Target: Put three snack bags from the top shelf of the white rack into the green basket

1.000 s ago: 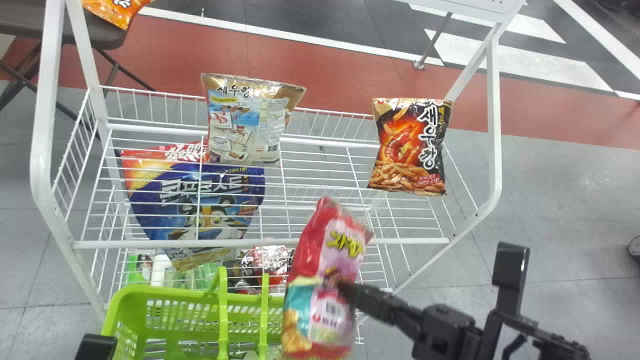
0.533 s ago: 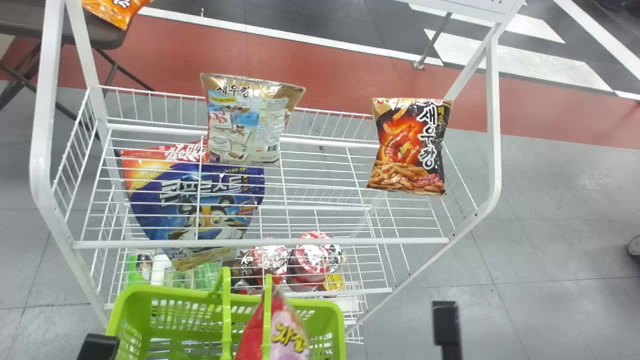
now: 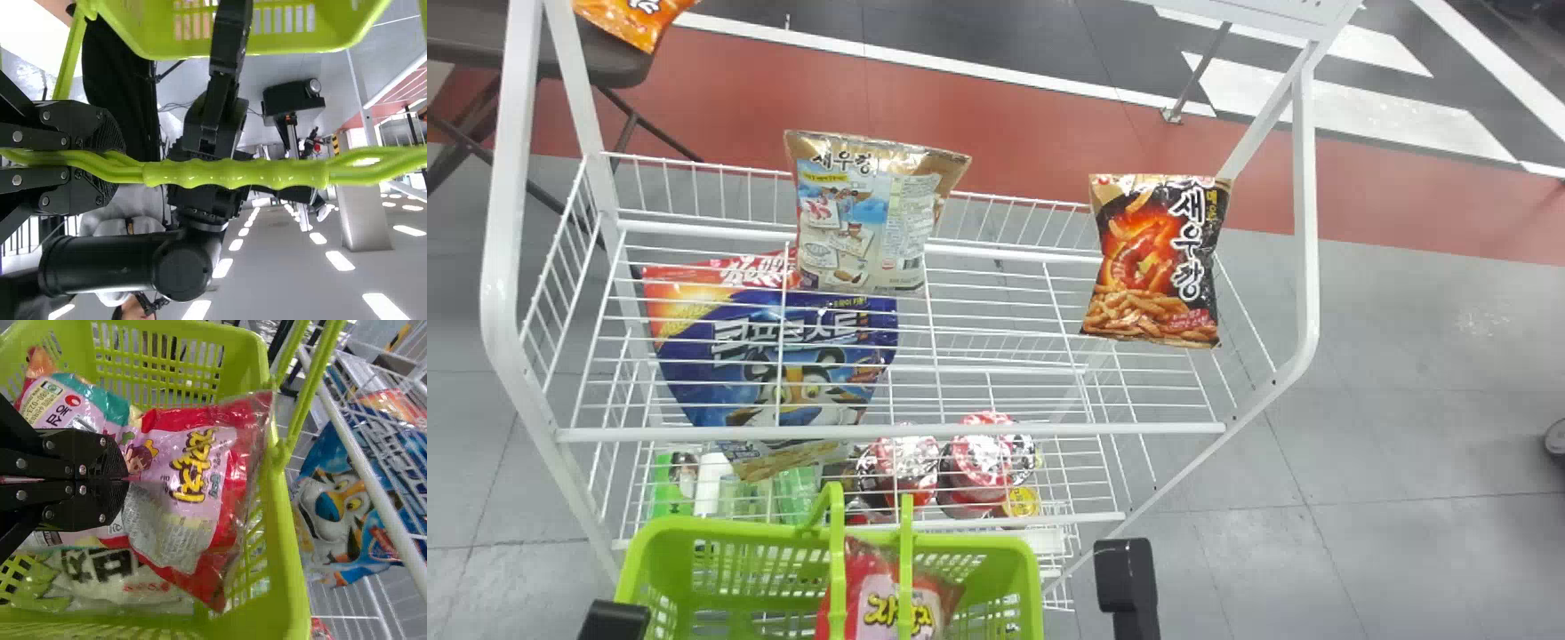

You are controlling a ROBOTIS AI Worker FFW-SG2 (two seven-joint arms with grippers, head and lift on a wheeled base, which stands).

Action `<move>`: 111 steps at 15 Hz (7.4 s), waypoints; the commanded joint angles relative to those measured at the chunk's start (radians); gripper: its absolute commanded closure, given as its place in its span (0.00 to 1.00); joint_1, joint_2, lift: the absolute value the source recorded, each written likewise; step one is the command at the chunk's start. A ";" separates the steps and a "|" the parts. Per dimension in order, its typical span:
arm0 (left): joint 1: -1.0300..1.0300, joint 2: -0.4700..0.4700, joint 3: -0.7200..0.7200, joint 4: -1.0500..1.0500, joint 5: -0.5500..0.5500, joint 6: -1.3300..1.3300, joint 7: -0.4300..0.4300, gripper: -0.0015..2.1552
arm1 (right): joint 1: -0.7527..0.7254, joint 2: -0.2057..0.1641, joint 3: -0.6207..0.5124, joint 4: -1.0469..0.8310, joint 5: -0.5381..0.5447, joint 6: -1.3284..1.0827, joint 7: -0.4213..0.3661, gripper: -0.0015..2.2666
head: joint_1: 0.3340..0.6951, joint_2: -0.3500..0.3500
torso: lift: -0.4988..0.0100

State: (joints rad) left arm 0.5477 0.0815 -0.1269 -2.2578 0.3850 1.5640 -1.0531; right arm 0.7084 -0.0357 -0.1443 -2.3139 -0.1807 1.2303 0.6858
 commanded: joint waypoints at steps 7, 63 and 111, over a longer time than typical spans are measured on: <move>0.005 -0.002 0.003 0.000 0.000 0.007 -0.002 0.98 | 0.026 0.017 -0.193 -0.091 -0.092 -0.062 0.100 0.02 | 1.00 0.00 | 0.98; -0.037 -0.006 -0.034 0.017 -0.002 0.007 0.070 0.98 | -0.003 0.002 -0.109 -0.148 -0.023 0.342 0.092 0.99 | 1.00 0.00 | 0.98; -0.012 0.000 -0.066 -0.002 -0.005 0.007 0.076 0.98 | 0.071 0.037 0.065 0.085 0.079 -1.344 -0.414 0.04 | 1.00 0.00 | 0.98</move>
State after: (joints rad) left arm 0.5332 0.0814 -0.1924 -2.2580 0.3804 1.5640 -0.9772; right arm 0.7769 -0.0015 -0.0797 -2.2290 -0.1009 -0.1098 0.2719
